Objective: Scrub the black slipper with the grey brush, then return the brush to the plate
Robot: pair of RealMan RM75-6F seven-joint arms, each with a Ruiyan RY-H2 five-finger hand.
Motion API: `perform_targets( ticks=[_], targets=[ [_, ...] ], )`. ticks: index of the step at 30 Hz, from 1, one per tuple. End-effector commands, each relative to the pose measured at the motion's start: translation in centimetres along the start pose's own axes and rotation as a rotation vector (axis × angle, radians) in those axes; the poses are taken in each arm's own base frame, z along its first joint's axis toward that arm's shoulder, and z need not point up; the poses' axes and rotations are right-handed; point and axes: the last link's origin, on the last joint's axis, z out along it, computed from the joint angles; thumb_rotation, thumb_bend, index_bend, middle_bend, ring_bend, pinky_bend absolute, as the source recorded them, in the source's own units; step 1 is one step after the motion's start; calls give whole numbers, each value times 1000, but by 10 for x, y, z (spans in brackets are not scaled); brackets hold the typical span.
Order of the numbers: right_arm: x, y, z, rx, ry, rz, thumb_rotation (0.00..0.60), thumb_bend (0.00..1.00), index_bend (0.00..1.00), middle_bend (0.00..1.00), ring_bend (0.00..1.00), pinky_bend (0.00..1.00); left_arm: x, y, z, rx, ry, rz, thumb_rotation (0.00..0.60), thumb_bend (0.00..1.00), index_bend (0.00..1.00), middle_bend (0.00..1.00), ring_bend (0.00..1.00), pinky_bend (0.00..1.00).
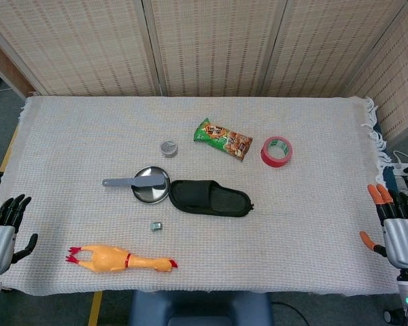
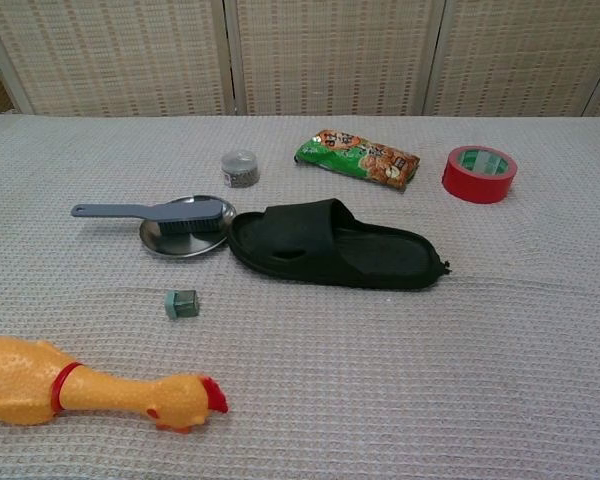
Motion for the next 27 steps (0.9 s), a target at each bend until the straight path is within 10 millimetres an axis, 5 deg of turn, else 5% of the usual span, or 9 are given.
perform_targets(
  ticks=[1,6,11,14,27],
  targets=[
    [0,-1,0,1,-2,-2,600,138,0,0,0,0,-1,1,-1,-3,0,0,600,404,0,0,0,190],
    [3,2,-3,-9,14,3,600,138,0,0,0,0,-8,20,9,-67,-14,-43,600,404,0,16,59,324],
    [6,5,-2,-12,30,6,600,138,0,0,0,0,-17,64,42,-200,-129,-5,600,411,0,63,414,754],
    [5,5,-2,-10,27,7,600,138,0,0,0,0,-21,88,70,-226,-153,65,600,415,15,99,523,864],
    [3,8,1,-37,1,-5,600,138,0,0,0,0,-53,165,143,-236,-141,180,600,405,106,186,666,989]
  ],
)
